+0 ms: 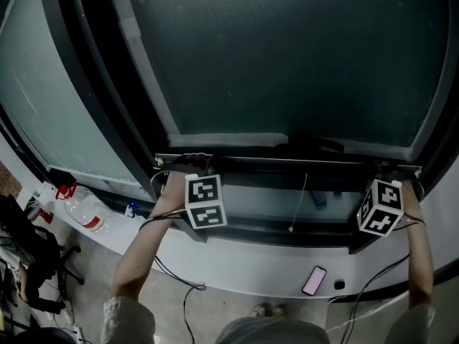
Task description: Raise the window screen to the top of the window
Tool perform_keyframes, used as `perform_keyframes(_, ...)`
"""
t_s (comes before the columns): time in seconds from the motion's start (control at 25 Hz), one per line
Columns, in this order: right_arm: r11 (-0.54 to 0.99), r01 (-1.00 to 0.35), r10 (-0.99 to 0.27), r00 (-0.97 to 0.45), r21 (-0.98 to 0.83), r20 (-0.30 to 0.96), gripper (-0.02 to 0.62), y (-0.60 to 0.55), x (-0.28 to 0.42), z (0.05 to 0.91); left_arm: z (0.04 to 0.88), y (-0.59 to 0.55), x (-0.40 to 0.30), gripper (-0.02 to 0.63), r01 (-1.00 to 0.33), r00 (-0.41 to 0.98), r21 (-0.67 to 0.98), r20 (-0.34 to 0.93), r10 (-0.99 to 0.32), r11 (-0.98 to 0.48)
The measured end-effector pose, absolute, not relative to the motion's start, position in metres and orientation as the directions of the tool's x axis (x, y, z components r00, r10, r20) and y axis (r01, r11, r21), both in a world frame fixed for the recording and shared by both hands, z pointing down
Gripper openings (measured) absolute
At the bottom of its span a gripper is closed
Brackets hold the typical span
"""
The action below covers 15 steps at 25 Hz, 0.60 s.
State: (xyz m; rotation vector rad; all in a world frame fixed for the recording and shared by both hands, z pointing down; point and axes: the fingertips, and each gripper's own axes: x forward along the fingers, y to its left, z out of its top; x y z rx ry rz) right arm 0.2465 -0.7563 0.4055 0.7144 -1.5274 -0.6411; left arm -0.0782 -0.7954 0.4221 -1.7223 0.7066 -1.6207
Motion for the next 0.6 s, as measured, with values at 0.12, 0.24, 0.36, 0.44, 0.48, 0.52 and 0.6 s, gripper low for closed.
perform_keyframes(0.12,0.692,-0.056,-0.722,-0.032,0.720,0.691,0.026,-0.7562,0.2461,0.4051,0.4235,-0.7946,-0.0781,0.023,0.071,0.066,-0.715,0.699,-0.712,-0.695)
perform_keyframes(0.24,0.721,-0.065,-0.693,-0.050,0.690,0.719,0.025,-0.7563,0.2460,0.4044,0.4229,-0.7954,-0.0775,0.021,0.081,0.062,-0.683,0.730,-0.680,-0.726)
perform_keyframes(0.36,0.768,-0.075,-0.639,-0.050,0.636,0.767,0.021,-0.7531,0.2452,0.4057,0.4255,-0.7932,-0.0777,0.021,0.089,0.063,-0.661,0.750,-0.658,-0.745)
perform_keyframes(0.44,0.810,-0.073,-0.586,-0.038,0.582,0.810,0.018,-0.7496,0.2435,0.4068,0.4277,-0.7896,-0.0789,0.020,0.095,0.070,-0.614,0.789,-0.610,-0.783)
perform_keyframes(0.48,0.828,-0.073,-0.559,-0.035,0.556,0.828,0.017,-0.7491,0.2426,0.4066,0.4278,-0.7885,-0.0792,0.018,0.095,0.074,-0.590,0.807,-0.585,-0.802)
perform_keyframes(0.52,0.842,-0.074,-0.538,-0.037,0.534,0.842,0.017,-0.7497,0.2420,0.4060,0.4274,-0.7883,-0.0792,0.018,0.092,0.077,-0.574,0.819,-0.569,-0.814)
perform_keyframes(0.6,0.852,-0.077,-0.521,-0.047,0.517,0.852,0.017,-0.7514,0.2413,0.4044,0.4274,-0.7889,-0.0788,0.018,0.081,0.085,-0.566,0.824,-0.560,-0.820)
